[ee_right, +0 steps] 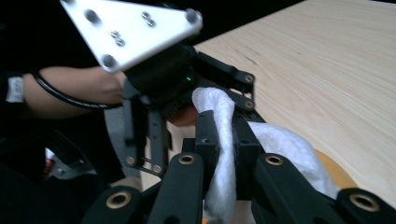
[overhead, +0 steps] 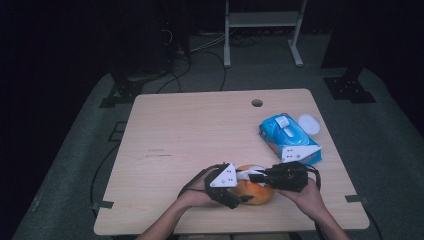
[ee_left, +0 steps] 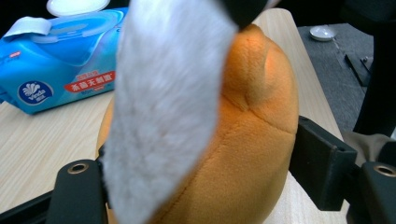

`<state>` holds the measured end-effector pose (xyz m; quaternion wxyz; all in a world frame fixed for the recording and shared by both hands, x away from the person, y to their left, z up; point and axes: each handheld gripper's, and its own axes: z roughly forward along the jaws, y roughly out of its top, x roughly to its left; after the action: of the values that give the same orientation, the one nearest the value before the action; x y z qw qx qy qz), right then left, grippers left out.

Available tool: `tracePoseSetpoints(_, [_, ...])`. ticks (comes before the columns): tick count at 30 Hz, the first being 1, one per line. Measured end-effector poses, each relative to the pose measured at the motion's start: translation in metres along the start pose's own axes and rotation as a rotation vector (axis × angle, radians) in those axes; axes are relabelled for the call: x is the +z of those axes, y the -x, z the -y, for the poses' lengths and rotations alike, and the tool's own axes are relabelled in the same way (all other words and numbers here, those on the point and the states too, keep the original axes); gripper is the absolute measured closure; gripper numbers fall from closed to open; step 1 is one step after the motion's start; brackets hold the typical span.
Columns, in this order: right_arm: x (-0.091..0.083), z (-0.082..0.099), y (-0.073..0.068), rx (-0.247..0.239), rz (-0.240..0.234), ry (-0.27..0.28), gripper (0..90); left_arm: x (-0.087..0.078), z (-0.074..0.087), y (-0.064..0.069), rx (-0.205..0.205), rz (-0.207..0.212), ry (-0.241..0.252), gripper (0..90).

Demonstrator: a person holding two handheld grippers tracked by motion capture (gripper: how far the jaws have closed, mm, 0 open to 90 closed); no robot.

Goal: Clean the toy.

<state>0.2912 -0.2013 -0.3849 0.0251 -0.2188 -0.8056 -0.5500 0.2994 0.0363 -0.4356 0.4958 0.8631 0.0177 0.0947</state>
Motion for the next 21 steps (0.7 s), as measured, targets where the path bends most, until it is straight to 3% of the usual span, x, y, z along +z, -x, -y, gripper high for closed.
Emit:
tracePoseSetpoints(7, [-0.006,0.001,0.002,0.010,-0.039,0.011,83.7,-0.001,0.002,-0.006,-0.066,-0.015,0.023,26.5])
tracePoseSetpoints(11, [-0.003,0.001,-0.001,-0.030,0.025,-0.008,83.6,0.002,-0.002,-0.002,-0.049,-0.019,0.012,26.5])
tracePoseSetpoints(15, [0.007,-0.003,-0.008,-0.130,0.107,-0.057,83.7,0.000,0.000,-0.003,-0.054,-0.015,0.013,26.9])
tracePoseSetpoints(21, [-0.003,0.000,0.002,-0.110,0.163,-0.056,83.7,-0.004,0.004,-0.008,-0.079,-0.007,0.024,27.8])
